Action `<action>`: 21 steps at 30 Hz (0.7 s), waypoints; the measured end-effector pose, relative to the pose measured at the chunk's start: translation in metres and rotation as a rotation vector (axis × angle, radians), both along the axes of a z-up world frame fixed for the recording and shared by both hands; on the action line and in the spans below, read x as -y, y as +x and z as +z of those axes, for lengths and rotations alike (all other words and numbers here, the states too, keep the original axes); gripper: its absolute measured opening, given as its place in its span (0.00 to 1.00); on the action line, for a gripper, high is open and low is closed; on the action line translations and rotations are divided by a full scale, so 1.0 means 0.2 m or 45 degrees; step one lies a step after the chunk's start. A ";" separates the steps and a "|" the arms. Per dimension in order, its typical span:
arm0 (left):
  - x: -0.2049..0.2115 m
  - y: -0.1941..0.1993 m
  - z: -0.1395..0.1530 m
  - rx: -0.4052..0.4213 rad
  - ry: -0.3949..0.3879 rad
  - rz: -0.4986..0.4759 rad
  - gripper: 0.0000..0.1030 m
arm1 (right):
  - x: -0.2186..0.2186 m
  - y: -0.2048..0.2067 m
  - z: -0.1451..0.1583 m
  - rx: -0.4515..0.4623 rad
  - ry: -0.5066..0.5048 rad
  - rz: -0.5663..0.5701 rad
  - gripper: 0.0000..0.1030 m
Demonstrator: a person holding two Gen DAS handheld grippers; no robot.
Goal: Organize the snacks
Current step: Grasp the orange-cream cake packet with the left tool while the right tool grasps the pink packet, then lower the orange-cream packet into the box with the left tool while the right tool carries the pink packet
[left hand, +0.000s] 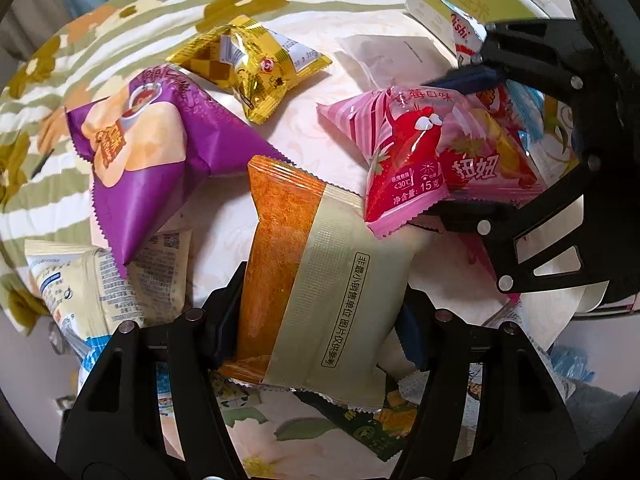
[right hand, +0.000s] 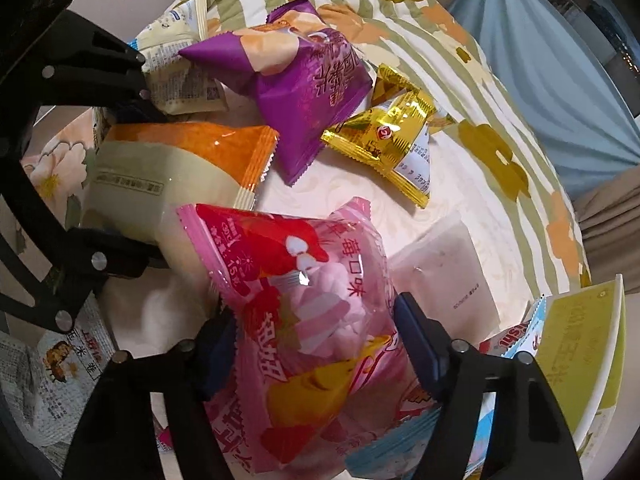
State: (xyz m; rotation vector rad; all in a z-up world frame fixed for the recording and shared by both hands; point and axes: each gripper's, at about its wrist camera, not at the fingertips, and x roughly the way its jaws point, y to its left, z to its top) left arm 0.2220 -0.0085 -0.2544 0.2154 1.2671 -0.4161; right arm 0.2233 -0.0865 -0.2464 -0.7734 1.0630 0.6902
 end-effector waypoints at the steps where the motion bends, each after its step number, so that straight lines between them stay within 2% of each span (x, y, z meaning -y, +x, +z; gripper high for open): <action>1: -0.01 0.00 0.01 -0.002 -0.003 0.009 0.59 | 0.01 0.00 0.01 -0.016 0.018 -0.008 0.61; 15: -0.07 0.01 0.24 0.051 -0.088 0.107 0.59 | 0.10 0.04 0.23 -0.108 0.278 -0.248 0.60; 21: -0.10 0.01 0.39 0.119 -0.118 0.130 0.59 | 0.16 0.07 0.36 -0.126 0.408 -0.366 0.60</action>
